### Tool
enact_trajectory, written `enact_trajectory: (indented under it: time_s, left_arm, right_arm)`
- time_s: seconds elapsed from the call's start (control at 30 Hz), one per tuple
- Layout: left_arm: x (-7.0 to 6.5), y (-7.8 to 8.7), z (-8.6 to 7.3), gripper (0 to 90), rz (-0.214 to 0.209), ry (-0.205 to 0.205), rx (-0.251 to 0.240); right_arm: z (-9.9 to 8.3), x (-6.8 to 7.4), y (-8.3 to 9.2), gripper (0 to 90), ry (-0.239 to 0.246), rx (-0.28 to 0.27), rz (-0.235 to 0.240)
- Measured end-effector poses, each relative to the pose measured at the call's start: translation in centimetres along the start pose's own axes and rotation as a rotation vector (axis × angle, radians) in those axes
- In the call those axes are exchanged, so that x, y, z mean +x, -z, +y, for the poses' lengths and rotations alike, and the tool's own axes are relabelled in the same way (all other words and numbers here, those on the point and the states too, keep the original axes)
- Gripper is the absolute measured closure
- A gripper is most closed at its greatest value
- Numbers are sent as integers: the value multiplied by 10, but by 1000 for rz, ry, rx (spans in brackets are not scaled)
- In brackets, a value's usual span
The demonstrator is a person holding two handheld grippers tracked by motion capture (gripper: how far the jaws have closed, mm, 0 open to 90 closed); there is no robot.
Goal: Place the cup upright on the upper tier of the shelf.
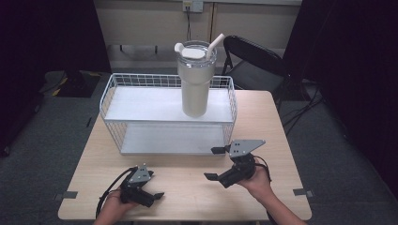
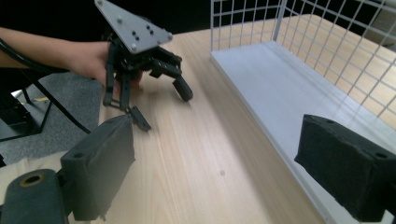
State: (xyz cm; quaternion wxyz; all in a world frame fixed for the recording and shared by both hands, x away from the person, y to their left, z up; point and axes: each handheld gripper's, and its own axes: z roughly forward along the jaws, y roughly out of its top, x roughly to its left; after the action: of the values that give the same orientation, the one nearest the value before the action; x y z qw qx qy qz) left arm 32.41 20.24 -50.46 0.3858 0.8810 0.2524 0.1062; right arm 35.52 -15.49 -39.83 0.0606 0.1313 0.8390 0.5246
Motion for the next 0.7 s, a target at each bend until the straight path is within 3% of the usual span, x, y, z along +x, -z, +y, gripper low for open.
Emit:
enact_trajectory:
  time_s: [0.17,0.53,0.7]
  left_arm:
    - [0,0,0,97,1,1,0]
    - [0,0,0,97,3,2,0]
    - [0,0,0,97,3,2,0]
  right_arm:
    - [-16,-1,-1,107,-5,17,-16]
    - [-75,-6,-14,110,-42,99,-31]
    - [-89,-8,-15,110,-49,127,-56]
